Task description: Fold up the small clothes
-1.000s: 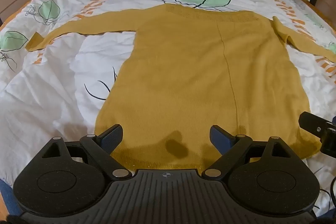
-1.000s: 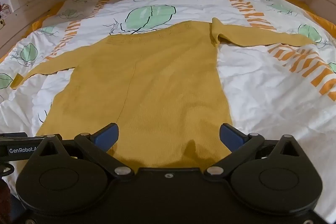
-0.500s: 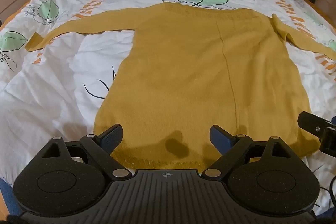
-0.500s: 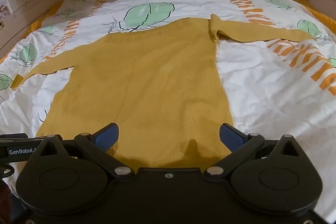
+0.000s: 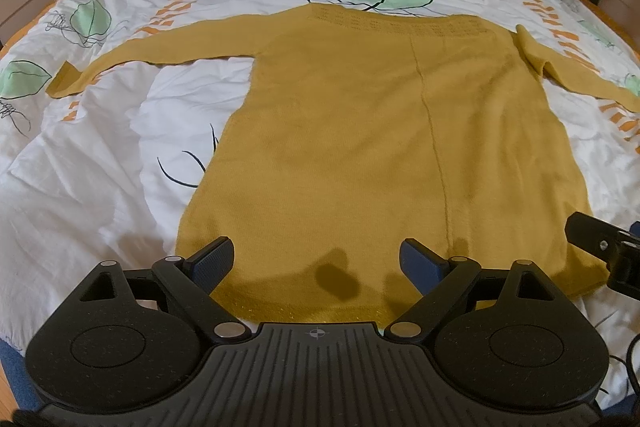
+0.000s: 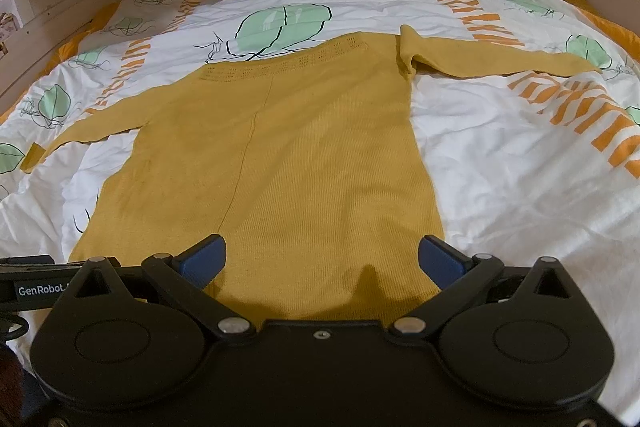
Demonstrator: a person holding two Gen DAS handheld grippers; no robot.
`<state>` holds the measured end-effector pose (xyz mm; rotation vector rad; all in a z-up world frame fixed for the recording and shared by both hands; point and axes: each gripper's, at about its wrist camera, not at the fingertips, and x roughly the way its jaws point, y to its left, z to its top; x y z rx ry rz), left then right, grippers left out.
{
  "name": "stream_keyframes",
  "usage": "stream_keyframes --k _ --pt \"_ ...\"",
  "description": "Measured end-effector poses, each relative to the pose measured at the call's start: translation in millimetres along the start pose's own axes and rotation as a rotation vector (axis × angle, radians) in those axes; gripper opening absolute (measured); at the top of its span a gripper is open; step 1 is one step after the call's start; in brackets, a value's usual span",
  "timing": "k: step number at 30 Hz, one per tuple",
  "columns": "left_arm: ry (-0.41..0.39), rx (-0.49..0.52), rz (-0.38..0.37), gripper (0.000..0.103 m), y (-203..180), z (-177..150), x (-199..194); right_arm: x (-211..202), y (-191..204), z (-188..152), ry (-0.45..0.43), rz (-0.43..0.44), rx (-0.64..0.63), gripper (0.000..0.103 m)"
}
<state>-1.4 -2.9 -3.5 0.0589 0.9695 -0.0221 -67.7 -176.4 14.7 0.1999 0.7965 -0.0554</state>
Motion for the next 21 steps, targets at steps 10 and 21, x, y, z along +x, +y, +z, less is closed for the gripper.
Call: stream_keyframes --k 10,21 --pt "0.0 0.0 0.0 0.091 -1.6 -0.3 -0.3 0.2 -0.1 -0.8 0.001 0.002 0.0 0.102" --pt "0.002 0.0 0.0 0.091 -2.6 -0.8 -0.9 0.5 1.8 -1.0 0.003 0.003 -0.001 0.102"
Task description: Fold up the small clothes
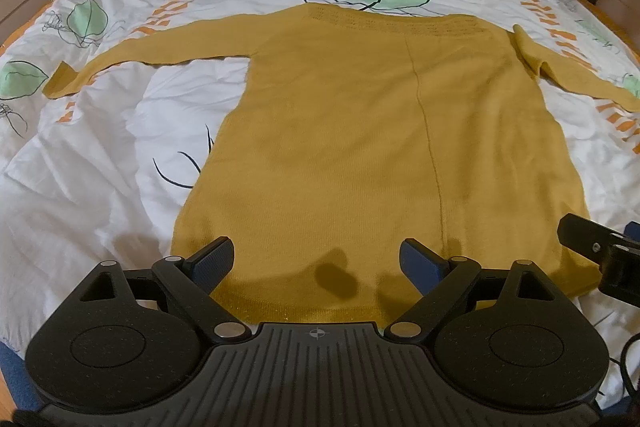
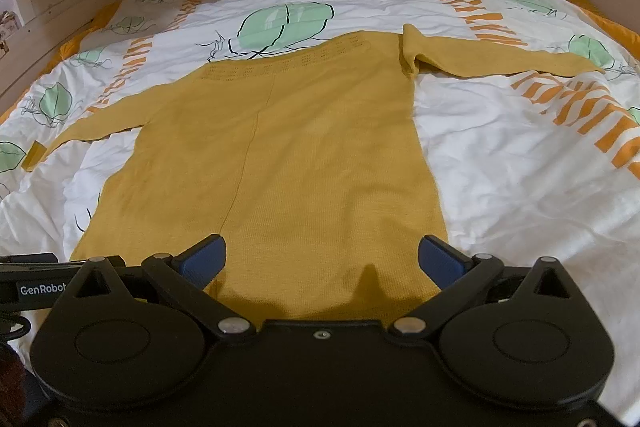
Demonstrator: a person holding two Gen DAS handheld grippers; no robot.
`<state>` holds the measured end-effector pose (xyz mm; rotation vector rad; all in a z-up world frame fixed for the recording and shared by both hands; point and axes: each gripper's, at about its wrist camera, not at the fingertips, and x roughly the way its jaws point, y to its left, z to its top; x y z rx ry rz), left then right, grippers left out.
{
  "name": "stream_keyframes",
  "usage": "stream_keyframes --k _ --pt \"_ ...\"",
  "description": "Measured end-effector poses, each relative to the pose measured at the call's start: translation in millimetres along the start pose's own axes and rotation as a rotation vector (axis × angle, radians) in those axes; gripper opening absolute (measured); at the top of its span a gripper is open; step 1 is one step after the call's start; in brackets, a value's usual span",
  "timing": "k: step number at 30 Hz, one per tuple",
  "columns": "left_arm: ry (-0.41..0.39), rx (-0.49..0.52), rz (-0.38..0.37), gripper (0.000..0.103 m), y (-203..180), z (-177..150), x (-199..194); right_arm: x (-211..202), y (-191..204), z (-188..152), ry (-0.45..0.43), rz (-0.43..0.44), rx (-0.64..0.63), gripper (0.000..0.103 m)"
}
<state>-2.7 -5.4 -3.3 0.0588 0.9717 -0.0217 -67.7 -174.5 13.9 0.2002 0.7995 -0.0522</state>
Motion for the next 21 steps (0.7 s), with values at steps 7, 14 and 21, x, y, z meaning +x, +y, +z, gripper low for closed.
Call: stream_keyframes --k 7,14,21 --pt "0.005 -0.002 0.0 0.091 -6.8 -0.5 -0.3 -0.2 0.9 0.1 0.001 0.001 0.0 0.102" --pt "0.011 -0.007 -0.007 0.091 -4.1 1.2 1.3 0.0 2.3 -0.1 0.004 0.001 -0.001 0.102" --pt "0.015 -0.008 -0.008 0.091 -2.7 0.9 1.6 2.9 4.9 0.9 0.012 0.004 -0.005 0.102"
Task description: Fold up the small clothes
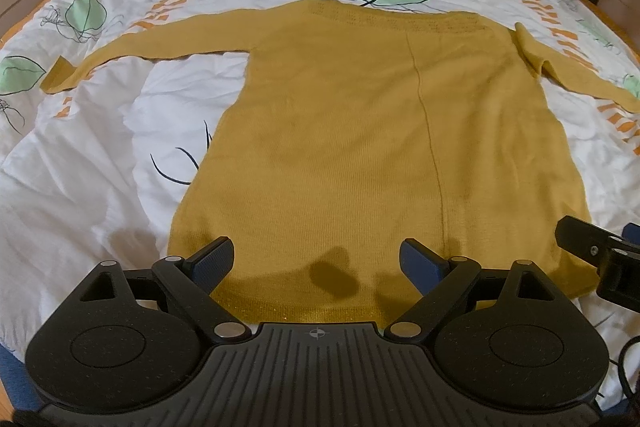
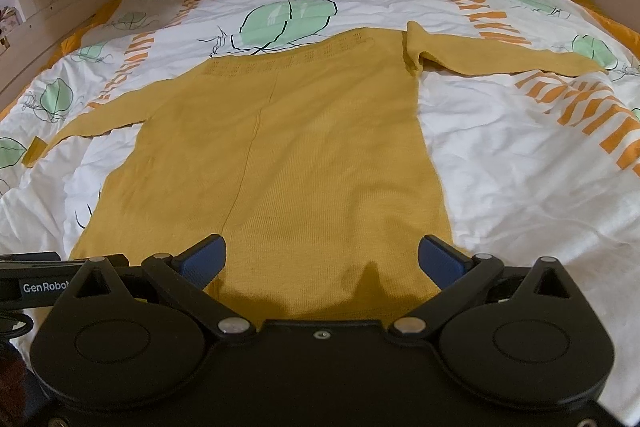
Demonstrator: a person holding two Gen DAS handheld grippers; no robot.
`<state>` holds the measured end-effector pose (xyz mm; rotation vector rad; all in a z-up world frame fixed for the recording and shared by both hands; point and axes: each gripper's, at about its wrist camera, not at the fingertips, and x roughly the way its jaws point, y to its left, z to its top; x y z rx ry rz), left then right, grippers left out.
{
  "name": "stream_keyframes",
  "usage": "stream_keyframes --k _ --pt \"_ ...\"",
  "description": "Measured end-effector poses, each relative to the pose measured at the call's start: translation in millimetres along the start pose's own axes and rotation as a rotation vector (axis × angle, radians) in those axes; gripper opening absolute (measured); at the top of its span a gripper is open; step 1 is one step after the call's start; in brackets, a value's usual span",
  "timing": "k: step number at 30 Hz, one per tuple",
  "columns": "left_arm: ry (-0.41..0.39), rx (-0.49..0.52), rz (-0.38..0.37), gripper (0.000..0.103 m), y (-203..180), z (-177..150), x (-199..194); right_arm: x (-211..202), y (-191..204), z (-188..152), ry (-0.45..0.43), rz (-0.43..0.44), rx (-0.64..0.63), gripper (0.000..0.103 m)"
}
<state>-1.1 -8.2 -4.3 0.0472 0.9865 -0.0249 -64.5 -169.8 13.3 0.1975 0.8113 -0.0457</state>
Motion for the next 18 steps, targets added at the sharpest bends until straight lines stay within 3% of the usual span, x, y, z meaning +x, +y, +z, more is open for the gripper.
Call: stream_keyframes --k 18 --pt "0.019 -0.009 -0.014 0.091 4 8 15 13 -3 5 0.039 0.009 0.004 0.102"
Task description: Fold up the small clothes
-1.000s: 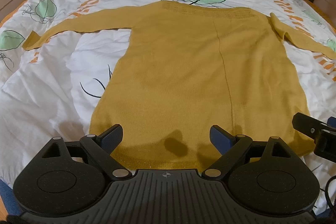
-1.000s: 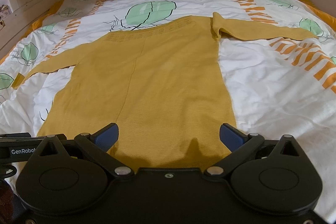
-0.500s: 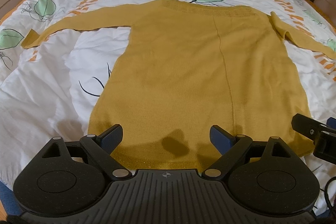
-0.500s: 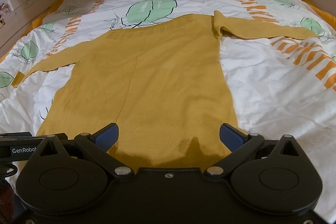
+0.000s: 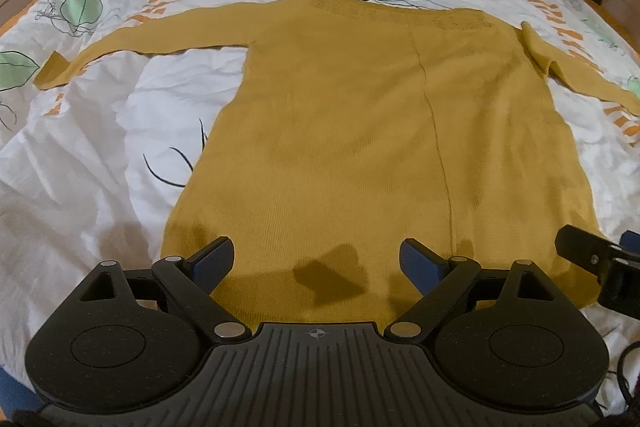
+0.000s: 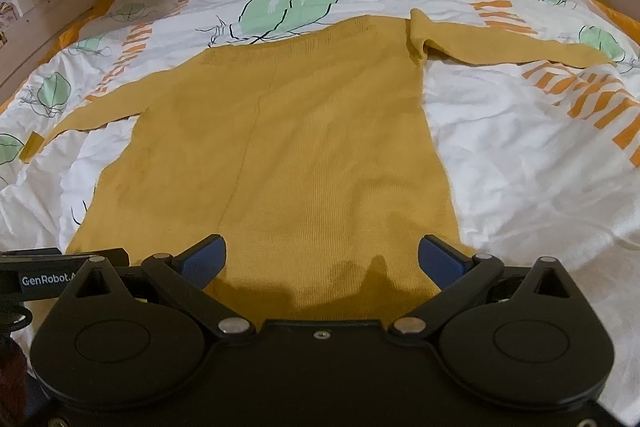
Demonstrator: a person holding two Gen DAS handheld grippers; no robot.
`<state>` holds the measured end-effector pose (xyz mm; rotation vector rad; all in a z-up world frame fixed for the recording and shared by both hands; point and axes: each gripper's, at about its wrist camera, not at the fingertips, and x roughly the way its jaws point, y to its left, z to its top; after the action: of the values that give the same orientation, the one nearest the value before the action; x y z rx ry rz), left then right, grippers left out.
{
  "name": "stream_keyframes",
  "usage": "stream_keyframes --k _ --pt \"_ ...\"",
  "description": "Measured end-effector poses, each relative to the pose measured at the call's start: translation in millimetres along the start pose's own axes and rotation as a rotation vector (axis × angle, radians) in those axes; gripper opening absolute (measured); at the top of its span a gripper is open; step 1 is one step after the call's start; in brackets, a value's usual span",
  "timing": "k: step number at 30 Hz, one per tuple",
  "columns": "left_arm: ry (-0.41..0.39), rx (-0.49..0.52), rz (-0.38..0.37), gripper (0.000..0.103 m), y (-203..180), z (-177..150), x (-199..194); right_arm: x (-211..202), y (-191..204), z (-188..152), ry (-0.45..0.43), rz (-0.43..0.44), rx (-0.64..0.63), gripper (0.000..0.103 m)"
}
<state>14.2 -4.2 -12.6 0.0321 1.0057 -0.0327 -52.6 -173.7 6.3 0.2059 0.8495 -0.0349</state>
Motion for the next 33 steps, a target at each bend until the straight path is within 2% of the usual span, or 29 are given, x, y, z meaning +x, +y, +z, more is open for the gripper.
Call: stream_keyframes --k 11,22,27,33 --pt "-0.046 0.004 -0.064 0.091 6 26 21 23 -9 15 0.05 0.031 0.035 0.102" --pt "-0.106 0.006 -0.119 0.091 8 77 57 47 -39 68 -0.008 0.048 0.028 0.102" --pt "-0.114 0.0 -0.142 0.091 7 102 79 59 -68 105 -0.037 0.002 0.028 0.103" --pt "-0.138 -0.006 -0.116 0.091 4 129 103 78 -128 155 -0.065 -0.1 0.099 0.103"
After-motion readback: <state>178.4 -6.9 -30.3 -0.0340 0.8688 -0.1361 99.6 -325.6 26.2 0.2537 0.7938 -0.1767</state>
